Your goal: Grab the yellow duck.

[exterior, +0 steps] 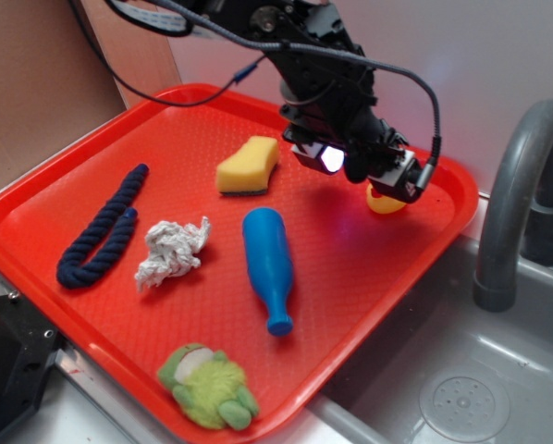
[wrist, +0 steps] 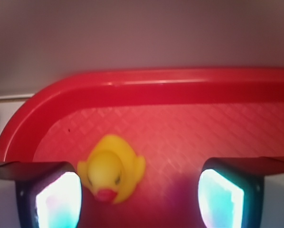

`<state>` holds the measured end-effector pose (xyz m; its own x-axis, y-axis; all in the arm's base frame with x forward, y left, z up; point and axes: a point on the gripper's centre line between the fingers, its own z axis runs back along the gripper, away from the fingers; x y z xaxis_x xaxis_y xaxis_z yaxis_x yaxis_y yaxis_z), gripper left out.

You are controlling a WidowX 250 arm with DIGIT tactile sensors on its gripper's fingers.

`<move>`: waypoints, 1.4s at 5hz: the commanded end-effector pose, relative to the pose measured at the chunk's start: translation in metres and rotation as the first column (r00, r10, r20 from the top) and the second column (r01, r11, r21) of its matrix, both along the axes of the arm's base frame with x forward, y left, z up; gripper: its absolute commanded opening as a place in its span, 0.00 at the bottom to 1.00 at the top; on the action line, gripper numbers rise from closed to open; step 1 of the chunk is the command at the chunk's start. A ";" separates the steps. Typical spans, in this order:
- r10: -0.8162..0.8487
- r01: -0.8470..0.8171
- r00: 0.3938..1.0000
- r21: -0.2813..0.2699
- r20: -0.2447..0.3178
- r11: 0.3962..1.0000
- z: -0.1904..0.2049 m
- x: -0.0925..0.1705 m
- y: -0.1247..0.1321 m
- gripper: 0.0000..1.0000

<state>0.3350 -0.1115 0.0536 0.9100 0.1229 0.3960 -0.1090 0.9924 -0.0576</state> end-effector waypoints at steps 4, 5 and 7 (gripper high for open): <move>0.084 -0.088 0.987 0.026 0.138 0.996 0.049 -0.008 0.008 0.00; 0.179 -0.181 0.983 0.039 0.049 0.983 0.083 -0.039 0.038 0.00; 0.227 -0.228 0.966 0.008 -0.127 0.974 0.154 -0.088 0.065 0.00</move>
